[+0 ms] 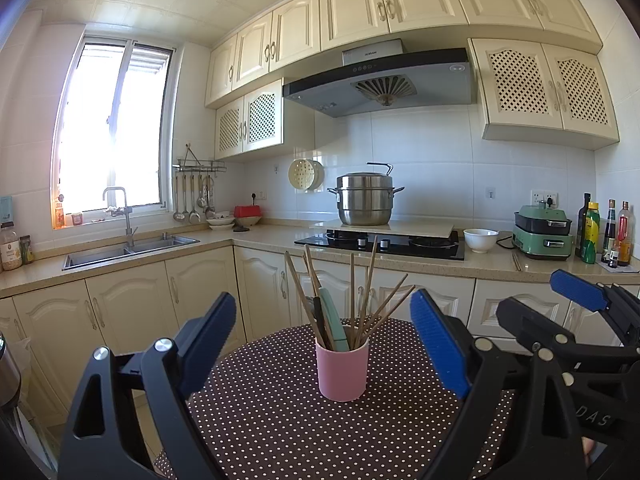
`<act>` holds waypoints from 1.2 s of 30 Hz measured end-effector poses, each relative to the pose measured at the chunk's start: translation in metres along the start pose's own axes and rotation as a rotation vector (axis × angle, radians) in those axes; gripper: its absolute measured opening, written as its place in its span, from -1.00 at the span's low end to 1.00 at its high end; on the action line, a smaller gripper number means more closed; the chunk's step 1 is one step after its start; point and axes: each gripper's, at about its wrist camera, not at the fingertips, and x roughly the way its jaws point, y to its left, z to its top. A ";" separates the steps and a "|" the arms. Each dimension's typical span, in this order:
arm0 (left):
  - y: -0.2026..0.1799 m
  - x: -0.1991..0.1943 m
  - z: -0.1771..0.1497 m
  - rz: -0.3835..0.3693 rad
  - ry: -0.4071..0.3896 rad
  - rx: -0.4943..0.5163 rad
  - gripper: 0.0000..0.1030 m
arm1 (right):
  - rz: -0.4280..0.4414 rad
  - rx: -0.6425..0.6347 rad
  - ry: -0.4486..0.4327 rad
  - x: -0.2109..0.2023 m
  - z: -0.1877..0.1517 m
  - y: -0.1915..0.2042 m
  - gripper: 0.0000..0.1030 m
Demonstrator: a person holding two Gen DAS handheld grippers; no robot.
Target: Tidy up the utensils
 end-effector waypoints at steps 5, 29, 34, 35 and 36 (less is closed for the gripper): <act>0.001 0.000 -0.002 0.001 0.000 0.002 0.69 | -0.001 0.001 0.002 0.000 -0.001 0.000 0.59; 0.001 0.001 -0.002 -0.001 0.004 0.002 0.69 | -0.001 0.002 0.006 0.003 -0.001 0.001 0.62; 0.003 0.001 -0.003 0.000 0.005 0.003 0.69 | 0.001 0.003 0.007 0.004 0.001 0.000 0.62; 0.003 0.001 -0.003 0.000 0.005 0.004 0.69 | 0.002 0.004 0.009 0.004 0.001 0.000 0.62; 0.003 0.001 -0.003 -0.001 0.006 0.003 0.69 | 0.003 0.004 0.010 0.005 0.001 0.000 0.62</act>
